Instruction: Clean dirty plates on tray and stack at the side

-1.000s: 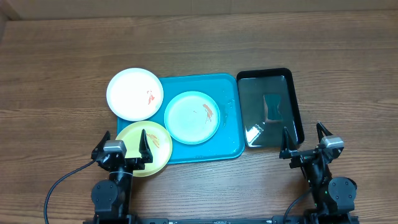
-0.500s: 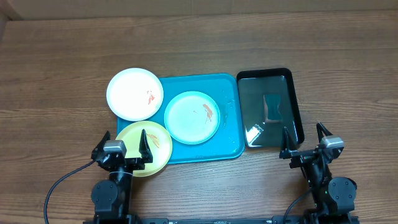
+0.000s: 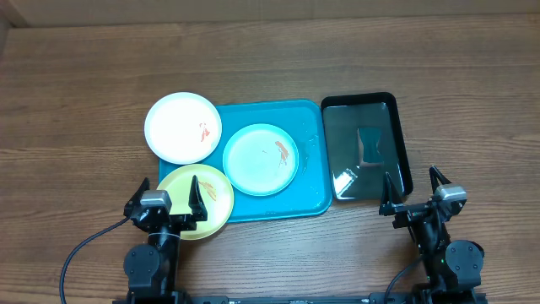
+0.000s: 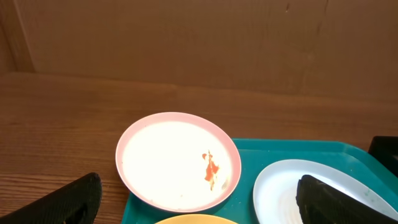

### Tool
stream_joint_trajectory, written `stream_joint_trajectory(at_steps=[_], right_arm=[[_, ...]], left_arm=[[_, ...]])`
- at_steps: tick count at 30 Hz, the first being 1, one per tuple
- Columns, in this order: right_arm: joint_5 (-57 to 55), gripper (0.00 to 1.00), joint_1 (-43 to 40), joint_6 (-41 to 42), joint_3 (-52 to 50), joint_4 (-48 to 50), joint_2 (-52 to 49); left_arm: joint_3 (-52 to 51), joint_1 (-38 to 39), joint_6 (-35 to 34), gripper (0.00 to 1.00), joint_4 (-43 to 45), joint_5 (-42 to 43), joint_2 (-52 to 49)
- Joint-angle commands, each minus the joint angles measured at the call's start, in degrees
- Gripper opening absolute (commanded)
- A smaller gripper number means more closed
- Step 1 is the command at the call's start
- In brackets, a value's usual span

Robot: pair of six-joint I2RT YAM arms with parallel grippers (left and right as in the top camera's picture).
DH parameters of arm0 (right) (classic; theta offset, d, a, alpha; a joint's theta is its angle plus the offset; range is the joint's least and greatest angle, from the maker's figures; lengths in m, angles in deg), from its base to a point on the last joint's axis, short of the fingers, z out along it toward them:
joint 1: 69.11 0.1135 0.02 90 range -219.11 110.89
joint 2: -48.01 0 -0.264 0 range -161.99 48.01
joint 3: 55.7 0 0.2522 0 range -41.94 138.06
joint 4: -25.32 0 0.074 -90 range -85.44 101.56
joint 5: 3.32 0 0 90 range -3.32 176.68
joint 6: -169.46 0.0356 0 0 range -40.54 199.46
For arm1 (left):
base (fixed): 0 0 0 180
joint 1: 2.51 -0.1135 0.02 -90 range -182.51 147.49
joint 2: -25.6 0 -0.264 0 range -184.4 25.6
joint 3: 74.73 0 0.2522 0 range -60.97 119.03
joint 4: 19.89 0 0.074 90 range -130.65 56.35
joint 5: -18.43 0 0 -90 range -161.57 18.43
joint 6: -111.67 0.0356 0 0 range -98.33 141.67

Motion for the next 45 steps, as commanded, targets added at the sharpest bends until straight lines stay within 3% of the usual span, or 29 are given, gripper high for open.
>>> stream_joint_trajectory(at_steps=[1, 20, 25, 30, 34, 39, 45], right_arm=[[-0.6, 1.0, -0.2, 0.2, -0.6, 0.2, 0.6], [-0.6, 1.0, -0.2, 0.2, -0.6, 0.2, 0.6], [-0.6, 1.0, -0.2, 0.2, -0.6, 0.2, 0.6], [-0.6, 1.0, -0.2, 0.2, -0.6, 0.2, 0.6], [-0.6, 1.0, -0.2, 0.2, -0.6, 0.2, 0.6], [-0.6, 1.0, -0.2, 0.2, -0.6, 0.2, 0.6], [-0.6, 1.0, -0.2, 0.2, -0.6, 0.2, 0.6]], left_arm=[[-0.2, 0.4, 0.7, 1.0, -0.1, -0.4, 0.6], [-0.2, 0.4, -4.2, 1.0, 0.3, 3.1, 0.6], [4.7, 0.4, -13.2, 1.0, -6.0, 6.1, 0.5], [17.3, 0.4, -15.3, 1.0, -16.4, 7.3, -0.7], [31.2, 0.4, -15.3, 1.0, -25.9, 7.7, -7.4], [53.1, 0.4, -11.8, 1.0, -40.2, 11.4, -25.1], [79.0, 0.4, -7.4, 1.0, -65.4, 13.3, -50.5]])
